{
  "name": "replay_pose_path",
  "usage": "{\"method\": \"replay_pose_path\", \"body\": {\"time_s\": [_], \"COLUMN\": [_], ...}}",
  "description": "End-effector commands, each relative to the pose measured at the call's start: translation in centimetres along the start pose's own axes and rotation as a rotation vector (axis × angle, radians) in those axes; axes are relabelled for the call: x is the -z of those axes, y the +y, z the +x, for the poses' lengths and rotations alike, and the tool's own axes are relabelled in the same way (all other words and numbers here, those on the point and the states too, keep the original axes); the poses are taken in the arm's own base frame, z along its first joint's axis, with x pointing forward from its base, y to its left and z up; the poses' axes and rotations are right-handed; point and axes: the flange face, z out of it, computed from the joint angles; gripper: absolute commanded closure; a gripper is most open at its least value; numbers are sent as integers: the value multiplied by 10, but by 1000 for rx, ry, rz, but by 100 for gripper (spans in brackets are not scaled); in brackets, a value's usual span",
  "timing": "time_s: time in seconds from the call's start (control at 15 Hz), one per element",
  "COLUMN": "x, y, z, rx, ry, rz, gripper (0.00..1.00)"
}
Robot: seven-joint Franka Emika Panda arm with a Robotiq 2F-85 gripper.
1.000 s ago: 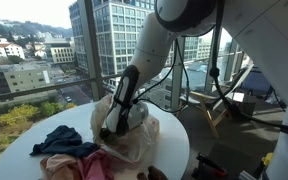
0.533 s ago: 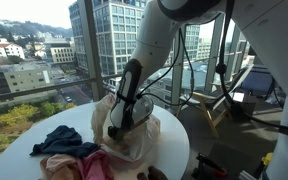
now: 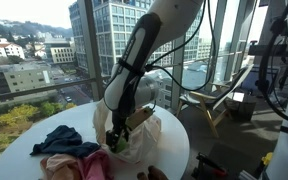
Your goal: Take the items out of the white plastic bag.
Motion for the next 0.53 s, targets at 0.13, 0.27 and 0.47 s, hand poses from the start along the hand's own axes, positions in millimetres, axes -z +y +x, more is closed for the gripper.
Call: {"method": "replay_pose_path", "body": {"time_s": [0.13, 0.27, 0.47], "x": [4, -6, -18], "y": [-61, -82, -103], "z": [-80, -103, -114], "rx": [258, 346, 378], "ry": [-105, -112, -26], "rz": [142, 178, 172], "gripper": [44, 44, 44]}}
